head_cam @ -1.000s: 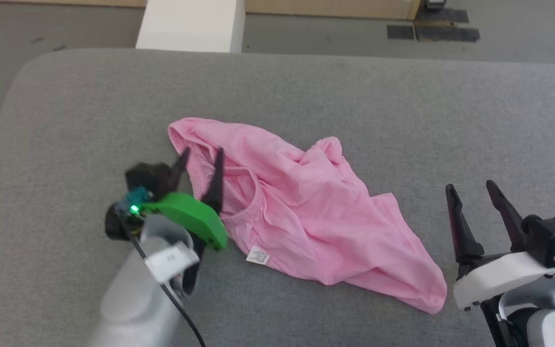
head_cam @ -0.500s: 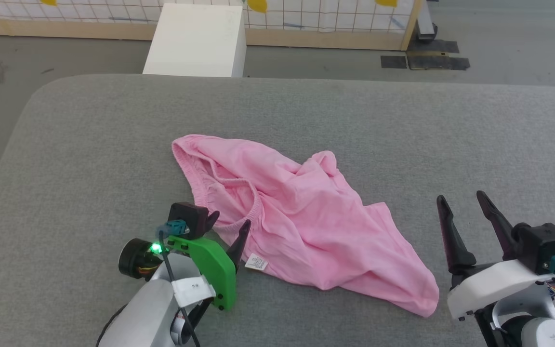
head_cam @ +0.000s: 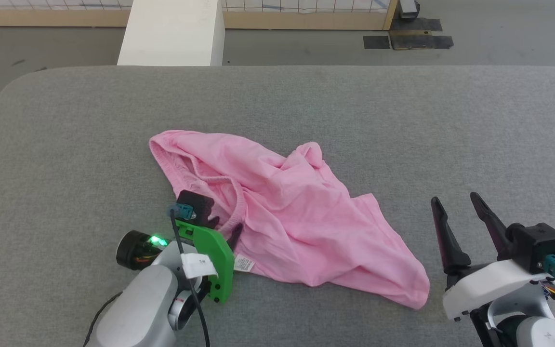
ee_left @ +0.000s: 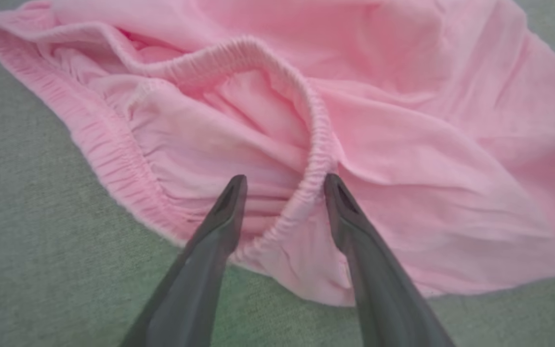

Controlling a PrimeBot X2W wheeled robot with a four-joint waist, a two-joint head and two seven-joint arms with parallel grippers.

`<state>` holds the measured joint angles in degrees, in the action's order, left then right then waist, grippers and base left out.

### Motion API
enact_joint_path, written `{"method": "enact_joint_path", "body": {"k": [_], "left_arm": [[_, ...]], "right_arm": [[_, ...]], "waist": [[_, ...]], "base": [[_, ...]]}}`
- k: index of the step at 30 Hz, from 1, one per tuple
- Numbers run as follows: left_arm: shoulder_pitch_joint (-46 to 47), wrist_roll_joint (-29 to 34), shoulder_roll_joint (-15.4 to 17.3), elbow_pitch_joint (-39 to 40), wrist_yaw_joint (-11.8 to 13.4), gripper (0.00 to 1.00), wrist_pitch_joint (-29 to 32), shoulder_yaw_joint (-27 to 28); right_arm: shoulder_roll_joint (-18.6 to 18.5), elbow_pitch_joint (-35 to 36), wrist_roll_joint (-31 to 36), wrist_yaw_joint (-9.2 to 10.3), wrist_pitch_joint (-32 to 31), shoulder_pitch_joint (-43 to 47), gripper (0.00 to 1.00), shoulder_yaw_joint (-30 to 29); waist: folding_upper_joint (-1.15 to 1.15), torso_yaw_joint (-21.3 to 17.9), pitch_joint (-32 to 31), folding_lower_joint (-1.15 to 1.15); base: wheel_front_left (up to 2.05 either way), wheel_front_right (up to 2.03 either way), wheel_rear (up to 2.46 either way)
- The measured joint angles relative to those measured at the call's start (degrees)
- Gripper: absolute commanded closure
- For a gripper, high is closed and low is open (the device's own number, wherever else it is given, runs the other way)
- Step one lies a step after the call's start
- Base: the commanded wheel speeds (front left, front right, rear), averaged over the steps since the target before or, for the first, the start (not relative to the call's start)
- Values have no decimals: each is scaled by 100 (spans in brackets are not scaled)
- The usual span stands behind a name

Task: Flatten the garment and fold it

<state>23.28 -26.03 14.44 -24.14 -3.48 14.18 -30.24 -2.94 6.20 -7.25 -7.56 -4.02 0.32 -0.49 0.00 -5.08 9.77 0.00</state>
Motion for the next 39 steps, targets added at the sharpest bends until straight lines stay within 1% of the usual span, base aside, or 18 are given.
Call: {"method": "enact_joint_path", "body": {"k": [2,4,7,10,13,17,22,25,28,33,37,39], "left_arm": [[-2,-26,0,-19,2,100,41,2],[-22,-59,0,40,66,100,-5,64],[-248,-178,2,336,325,100,-371,347],[-649,-286,5,667,554,100,-659,566],[-1190,-466,13,1040,728,100,-900,737],[-1685,-556,24,1441,865,100,-1083,857],[-1909,-636,26,1645,928,100,-1123,895],[-1923,-699,25,1689,944,100,-1123,891],[-1923,-725,22,1706,955,100,-1122,880],[-1916,-731,7,1706,957,100,-1124,836],[-1914,-732,-7,1679,955,100,-1132,792],[-1913,-734,-16,1660,951,100,-1134,783]], "right_arm": [[0,-16,-9,0,0,-20,0,4],[0,-31,-26,0,0,-23,0,-2],[0,-43,-35,0,-26,-20,0,-10],[-4,-54,-40,0,-229,42,0,35],[-9,-68,-82,0,-644,241,0,149],[-8,-115,-143,0,-1259,541,0,265],[1,-350,-108,0,-1731,726,0,233],[-1,-555,-141,0,-1848,727,0,124],[-1,-751,-133,0,-2038,725,0,134],[-15,-825,-29,0,-2327,671,0,196],[-53,-678,71,10,-3023,625,0,287],[-70,-535,74,48,-3339,630,0,303]], "waist": [[0,-14,2,0],[0,-13,-10,0],[0,-6,-55,0],[0,28,-97,0],[0,98,-137,0],[0,197,-161,0],[0,310,-126,0],[0,354,-74,0],[0,410,-9,0],[0,506,95,0],[0,591,142,0],[0,624,149,0]], "base": [[0,0,0],[0,0,0],[0,0,0],[0,0,0],[0,0,0],[0,0,0],[0,0,0],[0,0,0],[0,0,0],[0,0,0],[0,0,0],[0,0,0]]}}
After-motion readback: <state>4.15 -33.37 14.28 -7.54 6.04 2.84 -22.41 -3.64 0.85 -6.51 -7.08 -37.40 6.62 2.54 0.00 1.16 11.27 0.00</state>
